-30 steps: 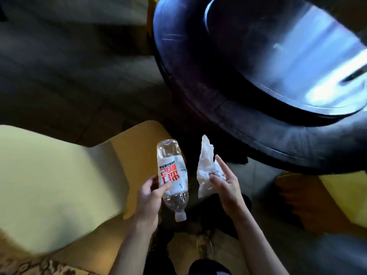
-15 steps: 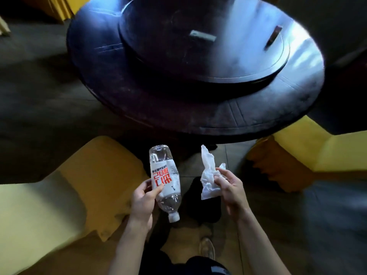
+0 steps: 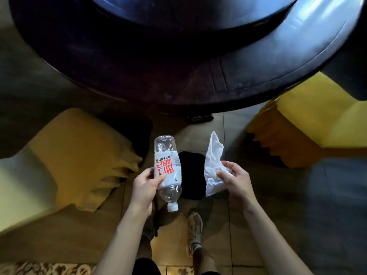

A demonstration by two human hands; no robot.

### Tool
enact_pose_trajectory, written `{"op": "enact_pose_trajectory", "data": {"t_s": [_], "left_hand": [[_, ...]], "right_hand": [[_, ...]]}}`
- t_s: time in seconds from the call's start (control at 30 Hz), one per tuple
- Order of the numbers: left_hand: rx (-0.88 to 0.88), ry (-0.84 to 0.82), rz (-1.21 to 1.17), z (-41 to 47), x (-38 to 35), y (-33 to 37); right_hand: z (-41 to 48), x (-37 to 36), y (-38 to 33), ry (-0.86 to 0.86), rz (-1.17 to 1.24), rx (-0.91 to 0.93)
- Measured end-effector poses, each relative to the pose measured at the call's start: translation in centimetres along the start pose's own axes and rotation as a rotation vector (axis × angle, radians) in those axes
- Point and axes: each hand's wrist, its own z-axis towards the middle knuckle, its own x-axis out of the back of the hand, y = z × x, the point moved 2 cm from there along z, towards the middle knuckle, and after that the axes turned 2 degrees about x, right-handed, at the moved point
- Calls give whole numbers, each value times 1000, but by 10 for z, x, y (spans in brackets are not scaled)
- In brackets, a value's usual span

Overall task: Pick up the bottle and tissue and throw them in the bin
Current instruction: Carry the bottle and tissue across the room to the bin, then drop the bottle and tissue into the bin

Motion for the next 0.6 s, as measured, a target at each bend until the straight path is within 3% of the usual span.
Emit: {"op": "enact_pose_trajectory", "data": {"t_s": [0.4,0.6], "left_hand": [[158,-16,216,149,-45,-103],[82,-23,383,245,-80,-169]], "right_hand": [[111,-30,161,45,-48,-135],[158,-49,238,81,-122,-169]]}}
